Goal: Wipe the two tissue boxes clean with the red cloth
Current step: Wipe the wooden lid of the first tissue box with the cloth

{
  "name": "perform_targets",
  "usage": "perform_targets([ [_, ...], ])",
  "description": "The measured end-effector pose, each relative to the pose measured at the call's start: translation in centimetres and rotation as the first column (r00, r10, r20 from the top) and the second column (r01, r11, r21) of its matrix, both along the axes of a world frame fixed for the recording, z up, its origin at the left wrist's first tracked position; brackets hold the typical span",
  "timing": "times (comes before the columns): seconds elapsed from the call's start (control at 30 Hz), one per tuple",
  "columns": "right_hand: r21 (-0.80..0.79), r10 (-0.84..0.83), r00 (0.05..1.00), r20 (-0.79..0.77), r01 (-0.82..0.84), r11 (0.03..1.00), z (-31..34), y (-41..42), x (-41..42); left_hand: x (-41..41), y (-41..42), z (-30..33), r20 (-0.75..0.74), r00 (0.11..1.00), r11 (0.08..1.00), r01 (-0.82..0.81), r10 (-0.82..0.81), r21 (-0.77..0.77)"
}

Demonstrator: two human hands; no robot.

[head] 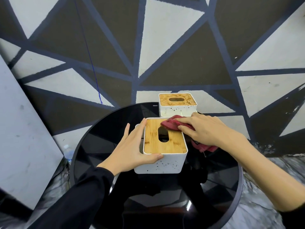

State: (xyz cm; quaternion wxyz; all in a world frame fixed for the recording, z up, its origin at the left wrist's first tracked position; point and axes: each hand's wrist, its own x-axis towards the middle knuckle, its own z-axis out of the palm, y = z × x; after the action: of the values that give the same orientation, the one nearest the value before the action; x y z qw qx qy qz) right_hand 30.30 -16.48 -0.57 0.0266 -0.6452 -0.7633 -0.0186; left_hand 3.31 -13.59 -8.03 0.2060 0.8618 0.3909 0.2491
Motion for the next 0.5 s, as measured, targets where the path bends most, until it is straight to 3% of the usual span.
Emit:
perform_targets([
  [0.2,0.008,0.038,0.998,-0.049,-0.038,0.999,-0.2,-1.0,-0.5,-0.1,0.1,-0.2,-0.036,0.999,1.0,-0.005,0.005,0.015],
  [0.5,-0.03,0.069,0.991,-0.115,-0.073,0.997,0.0,-9.5,-1.4,-0.1,0.1,-0.1,-0.026,1.0,1.0,0.003,-0.003,0.006],
])
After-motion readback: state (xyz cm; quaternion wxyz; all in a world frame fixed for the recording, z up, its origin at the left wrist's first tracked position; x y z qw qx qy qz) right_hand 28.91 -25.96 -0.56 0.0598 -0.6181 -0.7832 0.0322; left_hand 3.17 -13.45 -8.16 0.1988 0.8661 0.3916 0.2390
